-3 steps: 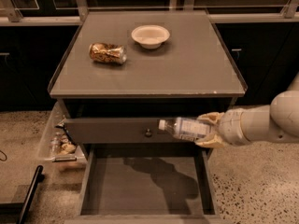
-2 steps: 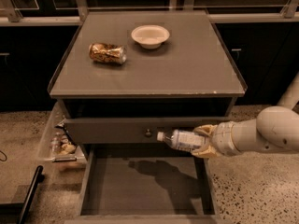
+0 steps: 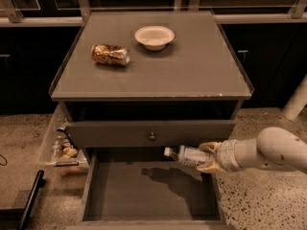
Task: Place blue plastic bottle into middle drawer
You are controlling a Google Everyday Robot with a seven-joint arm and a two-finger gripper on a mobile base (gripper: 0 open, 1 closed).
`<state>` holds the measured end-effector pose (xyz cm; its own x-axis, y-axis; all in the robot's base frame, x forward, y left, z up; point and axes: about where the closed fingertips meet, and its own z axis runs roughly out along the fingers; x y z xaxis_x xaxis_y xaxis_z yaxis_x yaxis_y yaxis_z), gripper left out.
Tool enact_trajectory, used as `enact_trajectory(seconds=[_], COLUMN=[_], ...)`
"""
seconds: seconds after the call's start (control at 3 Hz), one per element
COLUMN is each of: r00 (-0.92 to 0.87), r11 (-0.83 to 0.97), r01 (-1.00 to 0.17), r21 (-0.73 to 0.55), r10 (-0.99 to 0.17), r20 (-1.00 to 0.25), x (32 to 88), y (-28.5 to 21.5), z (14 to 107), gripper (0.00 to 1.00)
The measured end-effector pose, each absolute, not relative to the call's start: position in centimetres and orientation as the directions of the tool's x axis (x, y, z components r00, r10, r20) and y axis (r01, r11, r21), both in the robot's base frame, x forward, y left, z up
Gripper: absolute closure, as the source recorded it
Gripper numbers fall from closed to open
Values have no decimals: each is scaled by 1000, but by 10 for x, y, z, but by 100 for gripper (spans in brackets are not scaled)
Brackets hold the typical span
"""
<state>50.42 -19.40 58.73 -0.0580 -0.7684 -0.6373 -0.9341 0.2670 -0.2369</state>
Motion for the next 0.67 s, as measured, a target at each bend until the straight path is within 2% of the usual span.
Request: enact_trajectory(seconds=[0.67], r00=[-72], r11=[252], r01=[-949], r21=[-188], r10=[-756], r20=[-650], x=[521], y=[-163], z=[508], gripper=[100])
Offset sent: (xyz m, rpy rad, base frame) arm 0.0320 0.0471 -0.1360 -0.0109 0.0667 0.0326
